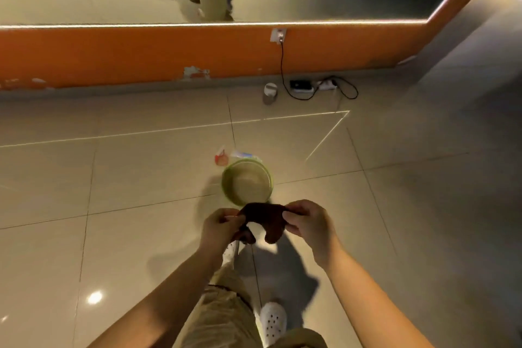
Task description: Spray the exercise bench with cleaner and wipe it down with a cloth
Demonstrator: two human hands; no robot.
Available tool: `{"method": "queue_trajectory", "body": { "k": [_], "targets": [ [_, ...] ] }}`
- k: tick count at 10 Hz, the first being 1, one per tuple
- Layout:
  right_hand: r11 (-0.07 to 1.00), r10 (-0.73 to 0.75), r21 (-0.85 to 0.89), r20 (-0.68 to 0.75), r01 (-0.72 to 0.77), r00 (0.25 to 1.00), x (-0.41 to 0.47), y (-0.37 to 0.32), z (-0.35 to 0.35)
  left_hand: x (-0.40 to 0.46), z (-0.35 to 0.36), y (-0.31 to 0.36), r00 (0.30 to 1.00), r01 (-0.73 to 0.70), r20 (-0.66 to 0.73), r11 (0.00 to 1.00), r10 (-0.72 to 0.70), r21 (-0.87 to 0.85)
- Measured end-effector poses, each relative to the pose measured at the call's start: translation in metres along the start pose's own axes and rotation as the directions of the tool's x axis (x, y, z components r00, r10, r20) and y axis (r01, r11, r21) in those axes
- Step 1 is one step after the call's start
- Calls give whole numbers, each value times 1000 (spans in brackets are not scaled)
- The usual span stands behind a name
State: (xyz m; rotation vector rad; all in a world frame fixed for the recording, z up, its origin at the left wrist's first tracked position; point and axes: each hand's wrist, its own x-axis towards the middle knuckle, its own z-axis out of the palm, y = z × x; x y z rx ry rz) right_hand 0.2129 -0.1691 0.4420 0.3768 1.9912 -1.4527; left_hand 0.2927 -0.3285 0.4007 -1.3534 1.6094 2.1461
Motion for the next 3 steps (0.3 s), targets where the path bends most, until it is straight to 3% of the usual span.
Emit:
{"method": "queue_trajectory", "body": {
  "k": [1, 3],
  "targets": [
    [993, 90, 79, -52, -86, 995, 41, -16, 24, 44, -7, 33, 999, 39, 26, 999, -40, 10],
    [975, 167, 157, -36, -160, 985, 128, -28, 76, 129, -40, 71, 979, 83, 162, 968, -123, 238]
  ]
}}
